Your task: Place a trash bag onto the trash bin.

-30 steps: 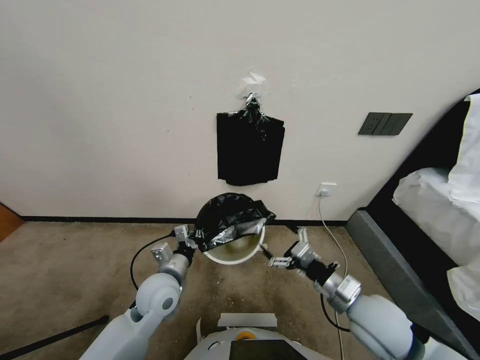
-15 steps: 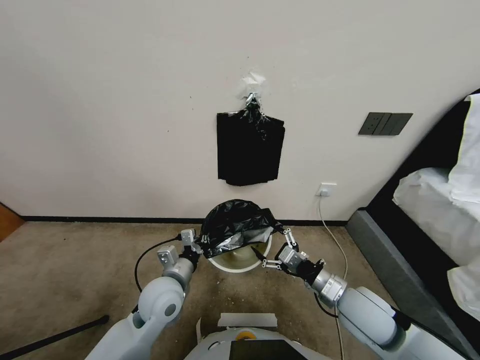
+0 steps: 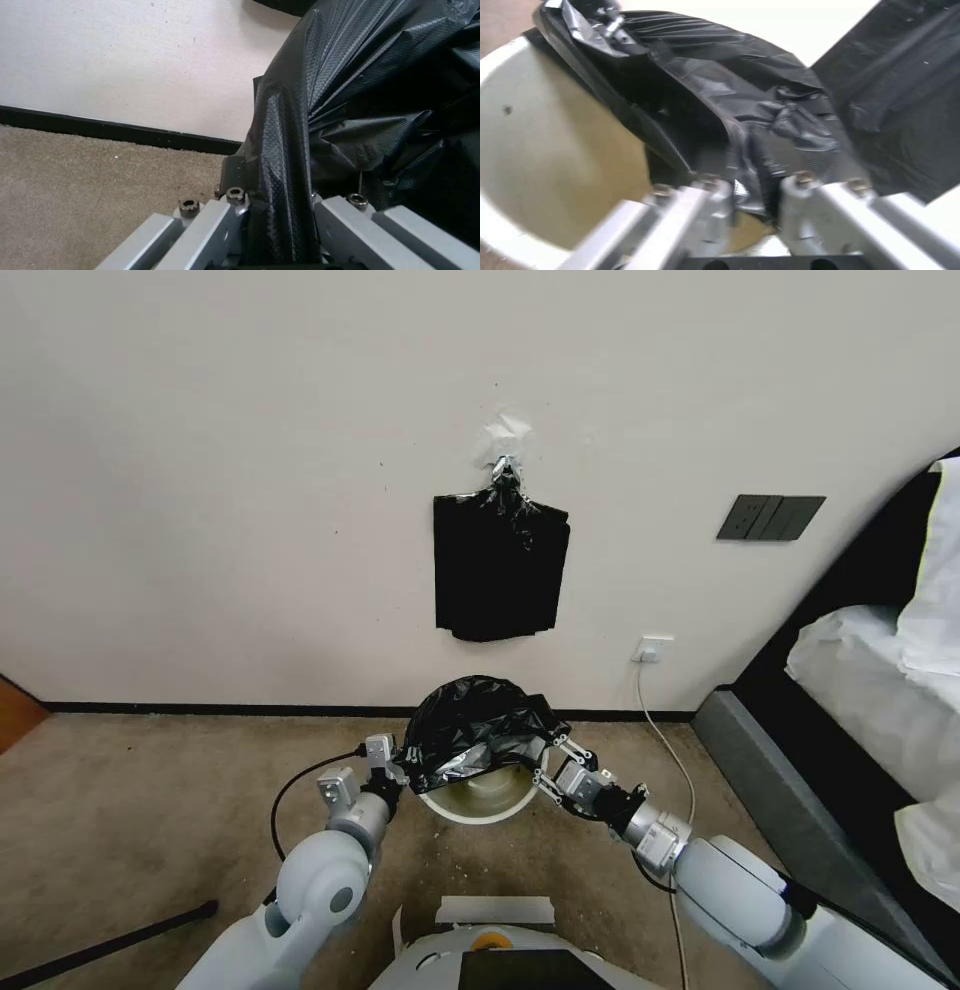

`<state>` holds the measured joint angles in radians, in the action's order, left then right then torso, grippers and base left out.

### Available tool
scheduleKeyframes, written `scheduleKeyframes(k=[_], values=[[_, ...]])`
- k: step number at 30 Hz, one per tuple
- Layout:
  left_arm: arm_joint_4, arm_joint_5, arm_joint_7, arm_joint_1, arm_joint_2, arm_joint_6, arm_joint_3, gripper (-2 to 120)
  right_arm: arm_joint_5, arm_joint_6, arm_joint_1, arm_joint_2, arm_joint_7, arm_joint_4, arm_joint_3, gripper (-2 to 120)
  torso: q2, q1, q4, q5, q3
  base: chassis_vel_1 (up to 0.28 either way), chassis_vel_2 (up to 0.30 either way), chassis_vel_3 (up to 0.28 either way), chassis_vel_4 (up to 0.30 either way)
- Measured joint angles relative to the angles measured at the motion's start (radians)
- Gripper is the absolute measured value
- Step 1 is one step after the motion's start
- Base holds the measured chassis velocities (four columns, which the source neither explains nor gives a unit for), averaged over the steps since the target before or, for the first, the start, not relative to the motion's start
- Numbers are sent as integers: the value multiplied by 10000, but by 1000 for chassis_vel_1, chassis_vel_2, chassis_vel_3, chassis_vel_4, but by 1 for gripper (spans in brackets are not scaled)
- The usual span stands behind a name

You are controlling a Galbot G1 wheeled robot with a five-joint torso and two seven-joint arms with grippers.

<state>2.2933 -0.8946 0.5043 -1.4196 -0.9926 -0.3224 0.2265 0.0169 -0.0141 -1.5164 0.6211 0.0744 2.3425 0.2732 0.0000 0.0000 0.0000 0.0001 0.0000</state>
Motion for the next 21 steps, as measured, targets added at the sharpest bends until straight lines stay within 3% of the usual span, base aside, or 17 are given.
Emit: scheduleKeyframes(k=[8, 14, 17, 21], values=[[23, -475, 309, 136, 5, -159, 134, 1, -104, 918, -28, -139, 183, -146, 24, 0, 0, 0, 1, -1, 0, 0, 0, 0, 0], [24, -1665, 959, 483, -34, -388, 320, 1, -378, 1808, -208, -203, 713, -280, 122, 0, 0, 0, 0, -2, 0, 0, 0, 0, 0], [97, -2886, 1439, 743, 13, -497, 509, 1, -452, 2627, -577, -237, 1598, -457, 279, 0, 0, 0, -1, -1, 0, 0, 0, 0, 0], [198, -3692, 1783, 882, 130, -557, 622, 1, -368, 3036, -804, -187, 2301, -573, 309, 0, 0, 0, 0, -2, 1, 0, 0, 0, 0]])
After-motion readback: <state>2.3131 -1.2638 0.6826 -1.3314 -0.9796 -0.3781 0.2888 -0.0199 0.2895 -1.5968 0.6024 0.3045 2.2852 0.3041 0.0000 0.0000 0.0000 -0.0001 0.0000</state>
